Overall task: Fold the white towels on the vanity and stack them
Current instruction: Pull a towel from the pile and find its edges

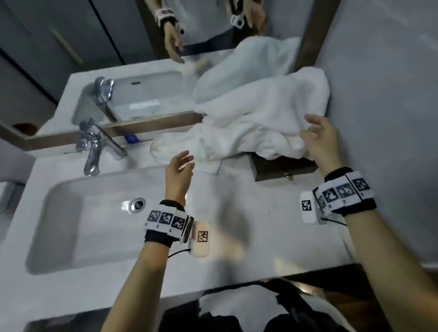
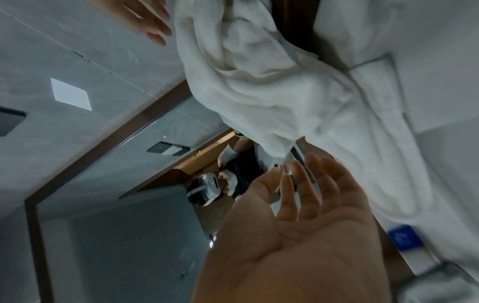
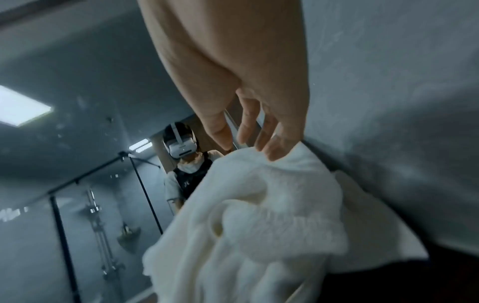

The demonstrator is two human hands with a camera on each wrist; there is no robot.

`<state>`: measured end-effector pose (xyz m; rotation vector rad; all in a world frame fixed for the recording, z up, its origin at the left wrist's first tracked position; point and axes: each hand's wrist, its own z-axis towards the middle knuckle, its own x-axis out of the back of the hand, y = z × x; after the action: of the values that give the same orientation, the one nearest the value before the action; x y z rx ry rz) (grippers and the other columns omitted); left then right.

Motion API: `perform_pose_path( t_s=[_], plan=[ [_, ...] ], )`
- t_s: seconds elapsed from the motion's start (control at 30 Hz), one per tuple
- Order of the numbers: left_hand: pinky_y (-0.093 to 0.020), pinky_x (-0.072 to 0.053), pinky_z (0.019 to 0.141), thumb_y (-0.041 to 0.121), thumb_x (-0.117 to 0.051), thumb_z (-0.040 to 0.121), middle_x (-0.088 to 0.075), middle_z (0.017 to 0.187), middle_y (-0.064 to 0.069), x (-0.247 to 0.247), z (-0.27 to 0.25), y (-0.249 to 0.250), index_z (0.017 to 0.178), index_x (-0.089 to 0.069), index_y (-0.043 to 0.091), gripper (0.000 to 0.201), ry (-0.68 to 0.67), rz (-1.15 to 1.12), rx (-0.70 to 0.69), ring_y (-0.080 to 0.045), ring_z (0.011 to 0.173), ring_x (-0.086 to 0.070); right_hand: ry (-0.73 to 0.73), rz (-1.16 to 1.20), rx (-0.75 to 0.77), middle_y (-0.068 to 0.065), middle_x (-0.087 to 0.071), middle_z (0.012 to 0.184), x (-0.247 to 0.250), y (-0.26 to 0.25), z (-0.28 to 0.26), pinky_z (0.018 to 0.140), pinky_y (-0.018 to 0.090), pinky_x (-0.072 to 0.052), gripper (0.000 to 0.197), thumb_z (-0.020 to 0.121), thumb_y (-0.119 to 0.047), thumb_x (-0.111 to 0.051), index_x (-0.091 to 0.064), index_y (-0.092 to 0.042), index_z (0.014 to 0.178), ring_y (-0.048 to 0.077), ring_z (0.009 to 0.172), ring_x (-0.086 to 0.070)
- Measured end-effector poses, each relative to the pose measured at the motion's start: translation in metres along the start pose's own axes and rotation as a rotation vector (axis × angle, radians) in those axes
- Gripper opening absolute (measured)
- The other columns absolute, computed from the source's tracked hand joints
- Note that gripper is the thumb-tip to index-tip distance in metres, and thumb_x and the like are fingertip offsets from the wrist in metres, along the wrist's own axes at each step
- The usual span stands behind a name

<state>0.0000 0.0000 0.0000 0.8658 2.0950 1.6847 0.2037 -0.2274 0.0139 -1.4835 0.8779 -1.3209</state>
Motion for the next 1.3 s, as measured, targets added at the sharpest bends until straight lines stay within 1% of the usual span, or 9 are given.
perform_pose_path(
  t_s=[0.17, 0.3, 0.47, 0.67, 0.87, 1.03, 1.1, 1.23, 1.3],
  plan=[
    [-0.032, -0.047, 0.091, 0.003, -0.052, 0.088, -0.055, 0.129, -0.012, -0.042, 0.04, 0.021, 0.135, -0.042, 0.008, 0.048, -0.129, 0.098, -0.062, -0.022, 0.108, -0.056, -0.07, -0.463, 0.004, 0.009, -0.044, 0.136, -0.006, -0.015, 0.018, 0.106, 0.035, -0.038, 0.067, 0.069, -0.036, -0.078, -0.051, -0.018, 0.128, 0.025, 0.123, -0.045],
    [-0.032, -0.043, 0.1, 0.006, -0.058, 0.087, -0.044, 0.14, -0.014, -0.069, 0.062, 0.033, 0.143, -0.028, 0.008, 0.063, -0.184, 0.138, -0.056, -0.022, 0.116, -0.049, -0.104, -0.621, 0.053, 0.015, -0.057, 0.124, -0.011, -0.023, 0.017, 0.099, 0.038, -0.043, 0.033, 0.077, -0.029, -0.07, -0.067, -0.01, 0.104, 0.032, 0.113, -0.055],
    [-0.027, -0.031, 0.109, 0.011, -0.066, 0.083, -0.029, 0.151, -0.013, -0.075, 0.082, 0.035, 0.148, -0.009, 0.006, 0.086, -0.197, 0.174, -0.088, -0.024, 0.138, -0.031, -0.164, -0.298, 0.082, 0.002, -0.051, 0.086, -0.003, -0.028, -0.008, 0.067, 0.026, -0.038, 0.005, 0.088, -0.015, -0.05, -0.046, -0.015, 0.09, 0.016, 0.078, -0.046],
    [-0.039, -0.028, 0.115, 0.032, -0.066, 0.085, -0.025, 0.155, -0.013, -0.075, 0.088, 0.026, 0.149, -0.007, 0.009, 0.09, -0.234, 0.184, 0.011, -0.023, 0.141, -0.029, -0.206, -0.158, 0.082, -0.006, -0.041, 0.072, 0.011, -0.028, -0.033, 0.059, 0.02, -0.032, 0.013, 0.093, -0.008, -0.041, -0.042, -0.019, 0.086, 0.008, 0.064, -0.036],
    [-0.043, -0.03, 0.114, 0.048, -0.065, 0.082, -0.026, 0.154, -0.011, -0.071, 0.087, 0.013, 0.149, -0.004, 0.005, 0.1, -0.21, 0.243, 0.189, -0.03, 0.138, -0.033, -0.772, -0.291, -0.004, 0.003, -0.058, 0.085, 0.003, -0.027, -0.057, 0.074, 0.019, -0.04, 0.018, 0.094, -0.004, -0.046, -0.06, -0.01, 0.085, 0.004, 0.077, -0.052],
    [-0.042, -0.039, 0.108, 0.033, -0.07, 0.081, -0.033, 0.147, -0.015, -0.066, 0.08, -0.005, 0.146, -0.012, 0.001, 0.092, -0.254, 0.343, 0.234, -0.03, 0.132, -0.04, -1.166, -0.659, -0.202, 0.006, -0.07, 0.112, -0.008, 0.007, -0.082, 0.098, 0.03, -0.046, 0.025, 0.087, -0.02, -0.063, -0.065, -0.015, 0.111, 0.019, 0.108, -0.064],
    [-0.042, -0.039, 0.108, 0.027, -0.07, 0.081, -0.034, 0.146, -0.016, -0.063, 0.075, -0.016, 0.145, -0.014, 0.002, 0.089, -0.283, 0.366, 0.245, -0.031, 0.131, -0.04, -1.051, -0.587, -0.185, 0.005, -0.07, 0.112, -0.008, 0.013, -0.077, 0.1, 0.028, -0.046, 0.026, 0.086, -0.019, -0.065, -0.065, -0.015, 0.112, 0.017, 0.109, -0.063],
    [-0.044, -0.043, 0.104, 0.023, -0.074, 0.078, -0.045, 0.138, -0.018, -0.056, 0.067, -0.039, 0.141, -0.023, 0.001, 0.084, -0.275, 0.414, 0.242, -0.032, 0.124, -0.048, -0.543, -0.551, -0.035, 0.004, -0.065, 0.116, -0.002, 0.014, -0.048, 0.089, 0.024, -0.043, 0.025, 0.087, -0.012, -0.061, -0.064, -0.013, 0.112, 0.016, 0.105, -0.059],
    [-0.045, -0.045, 0.102, 0.02, -0.074, 0.076, -0.052, 0.133, -0.018, -0.051, 0.065, -0.043, 0.142, -0.024, 0.005, 0.084, -0.249, 0.354, 0.214, -0.032, 0.121, -0.052, -0.454, -0.523, -0.033, 0.006, -0.06, 0.125, -0.002, 0.013, -0.037, 0.09, 0.024, -0.04, 0.034, 0.087, -0.012, -0.061, -0.058, -0.012, 0.121, 0.019, 0.11, -0.056]
  ],
)
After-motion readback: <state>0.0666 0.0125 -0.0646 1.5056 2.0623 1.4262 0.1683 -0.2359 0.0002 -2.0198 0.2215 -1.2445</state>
